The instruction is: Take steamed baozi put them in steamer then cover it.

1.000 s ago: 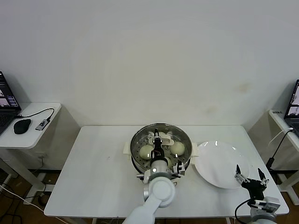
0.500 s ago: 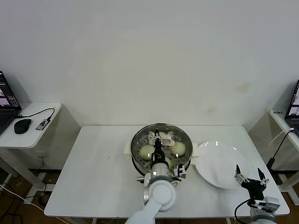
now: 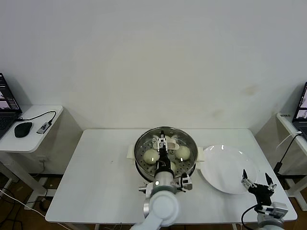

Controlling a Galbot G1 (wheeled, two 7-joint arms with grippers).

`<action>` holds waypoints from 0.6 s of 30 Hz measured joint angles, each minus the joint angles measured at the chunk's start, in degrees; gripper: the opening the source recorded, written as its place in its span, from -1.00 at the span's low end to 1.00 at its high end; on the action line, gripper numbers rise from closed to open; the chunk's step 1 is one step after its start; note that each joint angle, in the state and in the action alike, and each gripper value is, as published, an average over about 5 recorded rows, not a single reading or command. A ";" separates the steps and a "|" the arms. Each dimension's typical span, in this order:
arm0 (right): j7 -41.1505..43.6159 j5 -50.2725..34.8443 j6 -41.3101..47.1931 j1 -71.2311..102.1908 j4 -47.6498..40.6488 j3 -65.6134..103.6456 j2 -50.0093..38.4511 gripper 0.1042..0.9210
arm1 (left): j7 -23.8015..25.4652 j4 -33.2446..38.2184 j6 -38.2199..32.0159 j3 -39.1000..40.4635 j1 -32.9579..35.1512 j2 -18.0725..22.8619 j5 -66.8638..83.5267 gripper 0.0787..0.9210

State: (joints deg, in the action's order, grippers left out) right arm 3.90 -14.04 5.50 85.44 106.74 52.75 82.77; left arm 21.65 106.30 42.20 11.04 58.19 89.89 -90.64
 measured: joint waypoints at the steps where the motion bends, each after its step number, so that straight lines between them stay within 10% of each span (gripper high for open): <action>1: 0.00 -0.01 0.00 0.00 -0.02 -0.01 -0.04 0.76 | 0.09 0.54 0.00 -0.01 0.27 -0.20 0.41 0.70; 18: 0.77 -1.75 -0.84 0.73 0.86 -1.28 -1.56 0.76 | -2.75 14.18 -0.17 -6.55 6.05 -4.61 16.08 0.77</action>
State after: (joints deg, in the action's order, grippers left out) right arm 4.67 -15.79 4.67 86.18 107.60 51.47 81.21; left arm 18.90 120.48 42.03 4.49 64.23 85.27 -74.56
